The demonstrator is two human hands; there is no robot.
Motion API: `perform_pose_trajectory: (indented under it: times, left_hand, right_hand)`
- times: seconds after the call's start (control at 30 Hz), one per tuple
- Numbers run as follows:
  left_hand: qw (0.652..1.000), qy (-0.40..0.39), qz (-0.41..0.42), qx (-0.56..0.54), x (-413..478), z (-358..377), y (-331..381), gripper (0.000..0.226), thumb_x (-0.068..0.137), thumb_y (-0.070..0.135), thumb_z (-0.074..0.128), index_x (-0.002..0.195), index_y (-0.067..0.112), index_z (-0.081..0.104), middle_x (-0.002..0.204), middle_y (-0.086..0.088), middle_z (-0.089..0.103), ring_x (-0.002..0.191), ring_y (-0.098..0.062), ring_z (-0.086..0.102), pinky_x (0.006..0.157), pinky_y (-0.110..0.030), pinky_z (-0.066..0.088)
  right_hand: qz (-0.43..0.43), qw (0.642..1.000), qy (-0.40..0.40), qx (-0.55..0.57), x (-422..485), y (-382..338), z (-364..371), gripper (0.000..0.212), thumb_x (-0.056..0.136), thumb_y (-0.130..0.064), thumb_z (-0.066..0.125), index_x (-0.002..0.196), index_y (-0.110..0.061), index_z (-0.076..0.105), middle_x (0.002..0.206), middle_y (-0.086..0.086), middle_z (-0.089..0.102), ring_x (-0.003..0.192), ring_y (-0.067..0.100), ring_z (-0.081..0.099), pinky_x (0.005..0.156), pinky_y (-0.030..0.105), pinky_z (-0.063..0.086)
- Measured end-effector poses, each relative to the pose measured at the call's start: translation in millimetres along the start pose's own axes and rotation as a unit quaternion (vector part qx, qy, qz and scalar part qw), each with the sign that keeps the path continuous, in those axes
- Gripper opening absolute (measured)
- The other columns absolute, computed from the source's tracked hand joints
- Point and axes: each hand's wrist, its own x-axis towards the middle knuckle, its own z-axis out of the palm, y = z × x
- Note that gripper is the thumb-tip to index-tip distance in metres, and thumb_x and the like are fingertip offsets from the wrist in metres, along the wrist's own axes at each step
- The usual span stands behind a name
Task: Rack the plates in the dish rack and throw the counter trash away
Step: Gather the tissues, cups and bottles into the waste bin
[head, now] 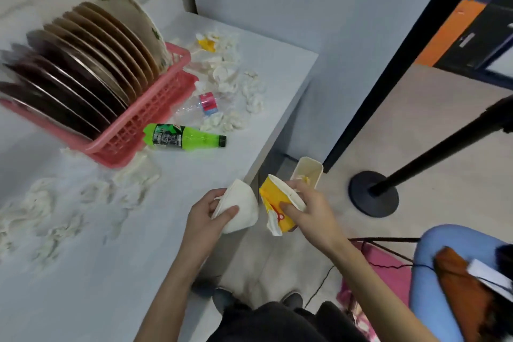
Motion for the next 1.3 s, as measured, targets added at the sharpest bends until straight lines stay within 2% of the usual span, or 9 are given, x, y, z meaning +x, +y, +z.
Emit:
perform_pose_trajectory:
  times: [0.23, 0.3, 0.4, 0.57, 0.73, 0.9, 1.0, 1.13, 1.3]
  left_hand:
    - [0.997, -0.046, 0.005, 0.058, 3.1, 106.7, -0.8, 0.039, 0.069, 0.032, 0.071, 0.107, 0.029, 0.063, 0.101, 0.008, 0.072, 0.092, -0.006, 0.067, 0.071, -0.019, 0.050]
    - [0.995, -0.064, 0.001, 0.074, 6.8, 126.7, -1.0, 0.033, 0.071, 0.027, 0.074, 0.102, 0.028, 0.063, 0.095, 0.009, 0.073, 0.088, -0.006, 0.067, 0.072, -0.023, 0.049]
    - [0.991, -0.091, -0.014, 0.100, 17.5, 146.8, -2.9, 0.028, 0.080, 0.014, 0.076, 0.103, 0.023, 0.063, 0.095, 0.008, 0.072, 0.088, -0.007, 0.066, 0.069, -0.017, 0.047]
    - [0.984, -0.118, -0.030, 0.131, 49.6, 170.2, -8.9, 0.041, 0.078, 0.021, 0.074, 0.116, 0.026, 0.060, 0.108, 0.005, 0.070, 0.099, -0.013, 0.065, 0.074, -0.021, 0.048]
    - [0.977, -0.142, -0.046, 0.156, 102.8, 192.0, -18.4, 0.040, 0.085, 0.012, 0.073, 0.119, 0.027, 0.059, 0.112, 0.003, 0.068, 0.103, -0.016, 0.063, 0.073, -0.020, 0.048]
    - [0.972, -0.148, -0.078, 0.164, 176.4, 225.1, -20.1, 0.034, 0.086, 0.010, 0.071, 0.114, 0.024, 0.059, 0.111, 0.003, 0.066, 0.103, -0.017, 0.062, 0.070, -0.019, 0.047]
    - [0.970, -0.140, -0.095, 0.176, 221.7, 249.4, -25.8, 0.030, 0.085, 0.007, 0.070, 0.111, 0.019, 0.059, 0.108, 0.001, 0.067, 0.097, -0.014, 0.062, 0.060, -0.010, 0.043]
    - [0.965, -0.140, -0.132, 0.180, 272.8, 282.2, -54.5, 0.024, 0.085, 0.007, 0.071, 0.104, 0.016, 0.061, 0.102, 0.002, 0.069, 0.094, -0.016, 0.065, 0.061, -0.015, 0.044]
    - [0.964, -0.130, -0.151, 0.175, 328.8, 322.2, -122.2, 0.012, 0.084, 0.001, 0.070, 0.088, 0.010, 0.063, 0.083, -0.003, 0.072, 0.075, -0.016, 0.065, 0.055, -0.012, 0.044]
  right_hand:
    - [0.063, 0.996, 0.067, 0.009, -35.4, 65.8, -81.8, 0.024, 0.082, -0.020, 0.065, 0.103, -0.032, 0.061, 0.088, -0.006, 0.068, 0.077, 0.015, 0.065, 0.063, 0.047, 0.056]
    - [0.085, 0.992, 0.096, 0.003, -40.2, 81.2, -98.5, 0.021, 0.083, -0.020, 0.067, 0.100, -0.029, 0.060, 0.085, -0.007, 0.067, 0.075, 0.012, 0.065, 0.062, 0.046, 0.057]
    - [0.125, 0.984, 0.125, 0.002, -42.2, 99.3, -116.9, 0.019, 0.084, -0.017, 0.067, 0.095, -0.029, 0.056, 0.079, -0.007, 0.066, 0.069, 0.008, 0.064, 0.058, 0.043, 0.057]
    - [0.172, 0.975, 0.137, -0.012, -27.1, 127.4, -135.9, 0.018, 0.083, -0.020, 0.068, 0.092, -0.027, 0.054, 0.077, 0.000, 0.065, 0.066, 0.010, 0.063, 0.056, 0.037, 0.056]
    - [0.204, 0.969, 0.142, -0.005, 14.1, 152.1, -148.8, 0.018, 0.084, -0.020, 0.068, 0.096, -0.026, 0.056, 0.082, -0.002, 0.068, 0.071, 0.008, 0.064, 0.061, 0.031, 0.055]
    - [0.244, 0.959, 0.145, -0.002, 78.1, 176.8, -160.3, 0.020, 0.082, -0.020, 0.068, 0.096, -0.028, 0.055, 0.083, -0.004, 0.068, 0.076, 0.009, 0.064, 0.068, 0.033, 0.055]
    - [0.261, 0.954, 0.147, 0.010, 123.2, 198.3, -166.3, 0.021, 0.082, -0.020, 0.069, 0.096, -0.029, 0.056, 0.083, -0.004, 0.070, 0.077, 0.010, 0.065, 0.069, 0.033, 0.055]
    - [0.280, 0.949, 0.143, 0.042, 177.6, 237.4, -167.6, 0.024, 0.083, -0.018, 0.071, 0.102, -0.023, 0.058, 0.087, -0.007, 0.068, 0.076, 0.005, 0.064, 0.062, 0.017, 0.047]
    - [0.296, 0.943, 0.139, 0.057, 236.3, 317.5, -157.0, 0.023, 0.083, -0.019, 0.072, 0.102, -0.019, 0.059, 0.085, -0.007, 0.068, 0.074, 0.005, 0.064, 0.060, 0.017, 0.049]
